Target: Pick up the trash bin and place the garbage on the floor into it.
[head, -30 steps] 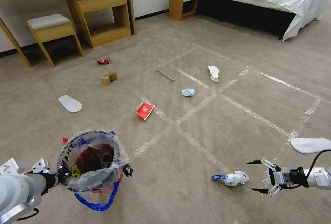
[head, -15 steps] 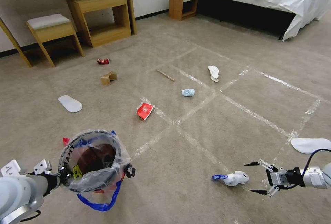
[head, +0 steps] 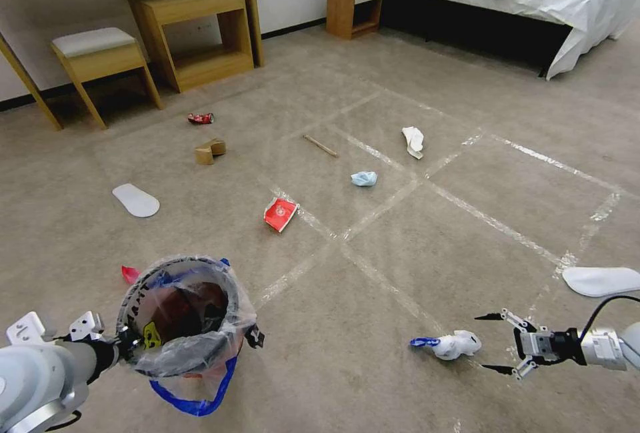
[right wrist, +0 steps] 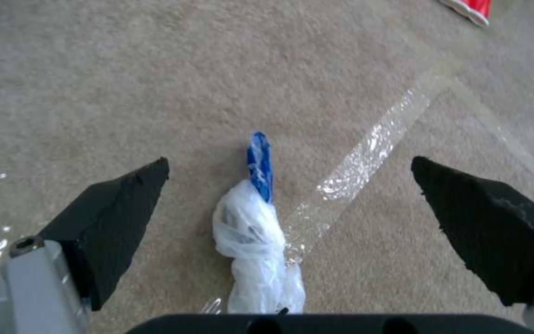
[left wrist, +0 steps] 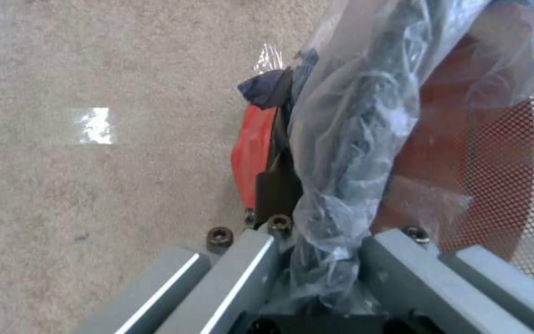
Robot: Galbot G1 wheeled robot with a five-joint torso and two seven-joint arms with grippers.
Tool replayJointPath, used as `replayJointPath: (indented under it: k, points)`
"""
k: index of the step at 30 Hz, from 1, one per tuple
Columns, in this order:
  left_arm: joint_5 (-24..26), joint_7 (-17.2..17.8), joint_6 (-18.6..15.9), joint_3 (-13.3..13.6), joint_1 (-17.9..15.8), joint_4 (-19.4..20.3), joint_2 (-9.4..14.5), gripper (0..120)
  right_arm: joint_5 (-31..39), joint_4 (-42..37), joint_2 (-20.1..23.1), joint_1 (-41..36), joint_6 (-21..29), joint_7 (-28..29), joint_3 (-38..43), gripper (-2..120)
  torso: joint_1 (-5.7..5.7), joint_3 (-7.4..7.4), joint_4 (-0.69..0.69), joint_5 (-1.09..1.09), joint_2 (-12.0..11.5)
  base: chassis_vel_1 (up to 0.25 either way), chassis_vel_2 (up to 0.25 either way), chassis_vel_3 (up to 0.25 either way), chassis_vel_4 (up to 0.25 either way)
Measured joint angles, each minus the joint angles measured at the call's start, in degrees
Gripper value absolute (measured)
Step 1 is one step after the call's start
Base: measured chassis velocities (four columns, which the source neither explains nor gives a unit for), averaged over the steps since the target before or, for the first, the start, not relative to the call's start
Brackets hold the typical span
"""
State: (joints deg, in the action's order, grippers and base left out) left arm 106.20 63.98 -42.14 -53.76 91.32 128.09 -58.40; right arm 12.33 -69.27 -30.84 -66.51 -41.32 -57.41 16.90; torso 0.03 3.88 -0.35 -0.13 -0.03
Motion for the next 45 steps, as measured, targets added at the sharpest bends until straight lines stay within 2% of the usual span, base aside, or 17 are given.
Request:
replayJointPath:
  k: [11, 20, 35, 45]
  points:
    - [-0.43, -0.12, 0.0, 0.57, -0.72, -1.04, 0.02, 0, -0.52, 6.23, -4.12, 3.32, 0.18, -0.19, -2.99, 100, 0.0, 0.0, 0.0, -0.01, 0.0, 0.0, 0.0, 0.0, 0.0]
    - [-0.41, -0.15, 0.0, 1.01, -1.37, -2.12, 0.44, 0, -2.02, 14.91, -8.25, 7.46, -1.68, -2.15, -4.96, 100, 0.0, 0.0, 0.0, 0.0, 0.0, 0.0, 0.0, 0.0, 0.0]
    - [-0.68, -0.17, 0.0, 2.23, -2.91, -3.86, 0.6, 0, -2.65, 25.63, -11.26, 12.36, -3.72, -3.95, -5.38, 100, 0.0, 0.0, 0.0, 0.01, 0.0, 0.0, 0.0, 0.0, 0.0]
    - [-0.51, -0.23, 0.0, 2.78, -3.8, -4.78, 0.9, 0, -2.91, 29.35, -12.58, 14.98, -3.96, -4.01, -5.88, 100, 0.0, 0.0, 0.0, 0.0, 0.0, 0.0, 0.0, 0.0, 0.0]
